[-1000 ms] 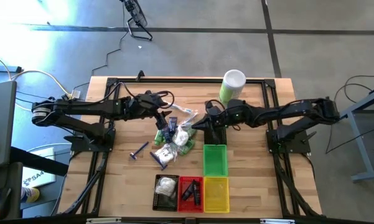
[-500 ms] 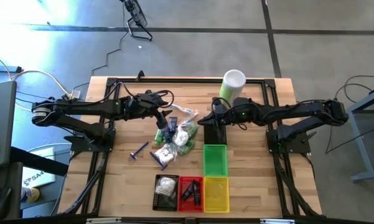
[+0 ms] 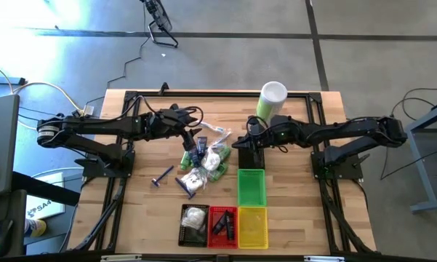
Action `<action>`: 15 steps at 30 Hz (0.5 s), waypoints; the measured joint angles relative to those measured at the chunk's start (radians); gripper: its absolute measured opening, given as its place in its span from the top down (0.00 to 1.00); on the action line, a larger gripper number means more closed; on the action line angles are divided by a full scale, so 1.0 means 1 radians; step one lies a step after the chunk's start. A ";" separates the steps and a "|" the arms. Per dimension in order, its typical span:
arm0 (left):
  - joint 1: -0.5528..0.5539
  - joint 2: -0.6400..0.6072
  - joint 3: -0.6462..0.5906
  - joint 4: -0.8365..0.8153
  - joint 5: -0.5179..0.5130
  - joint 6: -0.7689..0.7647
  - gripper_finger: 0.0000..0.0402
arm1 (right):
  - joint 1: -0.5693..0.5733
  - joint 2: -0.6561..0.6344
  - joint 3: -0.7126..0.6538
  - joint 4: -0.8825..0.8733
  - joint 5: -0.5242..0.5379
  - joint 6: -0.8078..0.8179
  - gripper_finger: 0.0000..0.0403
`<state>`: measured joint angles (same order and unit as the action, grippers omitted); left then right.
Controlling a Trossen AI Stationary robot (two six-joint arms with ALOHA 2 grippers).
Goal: Pick & Place Travel size toiletries
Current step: Put the blue razor into the top black bin
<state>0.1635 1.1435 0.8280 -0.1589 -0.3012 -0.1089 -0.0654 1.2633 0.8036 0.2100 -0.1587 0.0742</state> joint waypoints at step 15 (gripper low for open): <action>0.000 0.000 0.000 0.000 0.002 0.000 0.49 | 0.000 0.000 0.000 -0.001 0.003 -0.025 0.99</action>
<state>0.1634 1.1435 0.8280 -0.1589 -0.2996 -0.1093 -0.0654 1.2633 0.8036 0.2092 -0.1557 0.0490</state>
